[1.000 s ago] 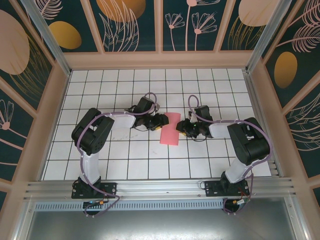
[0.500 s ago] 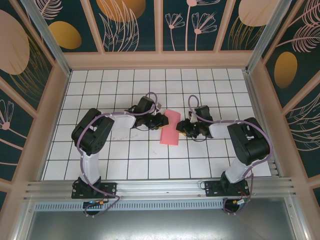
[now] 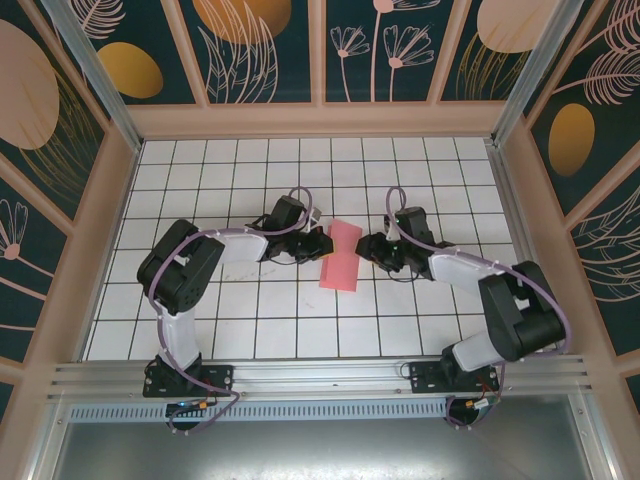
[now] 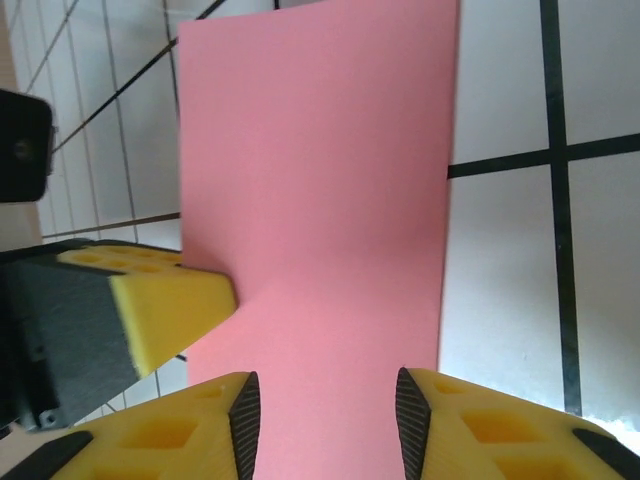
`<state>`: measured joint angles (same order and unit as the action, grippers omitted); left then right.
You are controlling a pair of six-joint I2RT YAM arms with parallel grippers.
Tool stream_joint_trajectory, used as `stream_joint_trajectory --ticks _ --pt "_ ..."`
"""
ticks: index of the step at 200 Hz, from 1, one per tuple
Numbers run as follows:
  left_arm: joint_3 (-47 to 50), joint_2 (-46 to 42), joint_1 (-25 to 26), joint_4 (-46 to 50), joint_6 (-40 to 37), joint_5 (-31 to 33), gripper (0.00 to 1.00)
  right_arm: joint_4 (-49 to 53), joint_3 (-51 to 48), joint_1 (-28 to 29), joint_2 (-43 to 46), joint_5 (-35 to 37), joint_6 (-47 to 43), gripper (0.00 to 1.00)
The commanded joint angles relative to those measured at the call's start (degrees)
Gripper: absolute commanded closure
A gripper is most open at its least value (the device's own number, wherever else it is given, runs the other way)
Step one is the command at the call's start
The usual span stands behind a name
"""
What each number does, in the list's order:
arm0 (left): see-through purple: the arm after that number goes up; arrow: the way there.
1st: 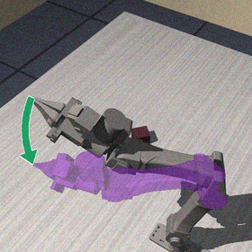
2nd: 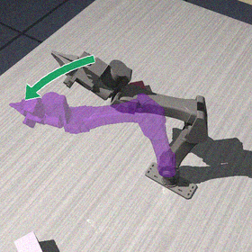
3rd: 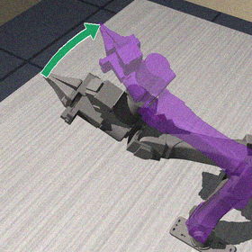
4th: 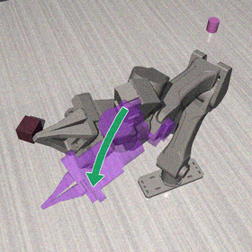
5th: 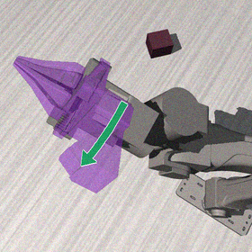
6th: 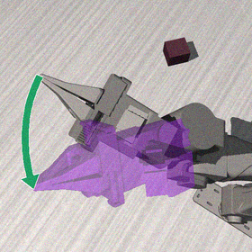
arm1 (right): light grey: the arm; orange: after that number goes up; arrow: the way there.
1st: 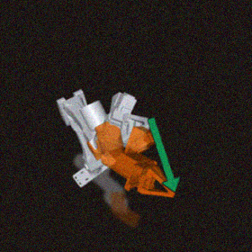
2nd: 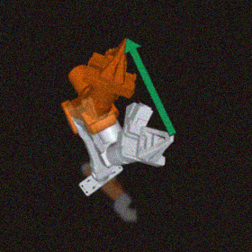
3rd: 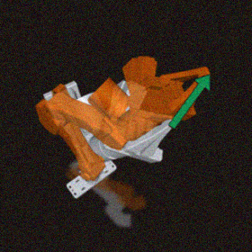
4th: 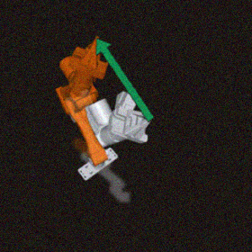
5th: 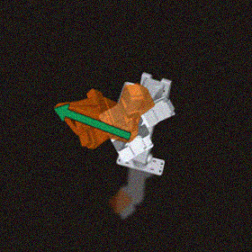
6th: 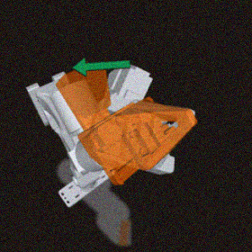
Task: Fold a paper plane with a square sheet of paper (pick it up from the middle)
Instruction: Pick up the square sheet of paper from the center of the table.
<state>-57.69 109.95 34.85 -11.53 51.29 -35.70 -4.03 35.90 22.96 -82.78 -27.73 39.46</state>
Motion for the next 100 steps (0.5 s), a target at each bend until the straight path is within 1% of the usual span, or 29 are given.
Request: stream_joint_trajectory --ticks 1,16,27,47,60,69,79,89,100 --pt "1.24 -3.20 0.33 0.98 -2.37 -0.52 1.00 1.38 -2.63 0.55 3.38 1.31 0.14 0.50" --pt "1.62 -5.04 0.32 1.89 -3.05 0.01 1.00 1.15 -3.75 0.94 6.16 2.58 0.86 0.45" --pt "3.63 -6.85 0.28 3.03 -3.45 0.02 1.00 1.60 -4.23 0.95 8.07 3.90 1.26 0.43" --pt "4.43 -11.40 0.24 5.76 -4.64 0.92 1.00 2.94 -4.18 0.87 10.77 5.31 1.43 0.42" --pt "4.00 -16.15 0.28 7.91 -5.37 1.39 1.00 3.39 -4.00 0.91 12.02 5.38 1.41 0.41" --pt "3.05 -18.60 0.30 11.34 -6.18 3.81 1.00 4.39 -3.54 0.86 12.91 6.10 0.80 0.37" --pt "2.32 -21.02 0.26 15.26 -7.16 6.62 1.00 6.76 -2.65 0.79 14.25 8.72 -0.24 0.31" --pt "-0.23 -22.93 0.23 19.22 -8.33 8.50 1.00 8.47 -2.09 0.38 15.92 11.26 -0.64 0.23" --pt "-1.93 -24.20 0.22 22.44 -9.08 9.56 1.00 8.95 -2.13 -0.62 17.76 12.29 -0.39 0.14"
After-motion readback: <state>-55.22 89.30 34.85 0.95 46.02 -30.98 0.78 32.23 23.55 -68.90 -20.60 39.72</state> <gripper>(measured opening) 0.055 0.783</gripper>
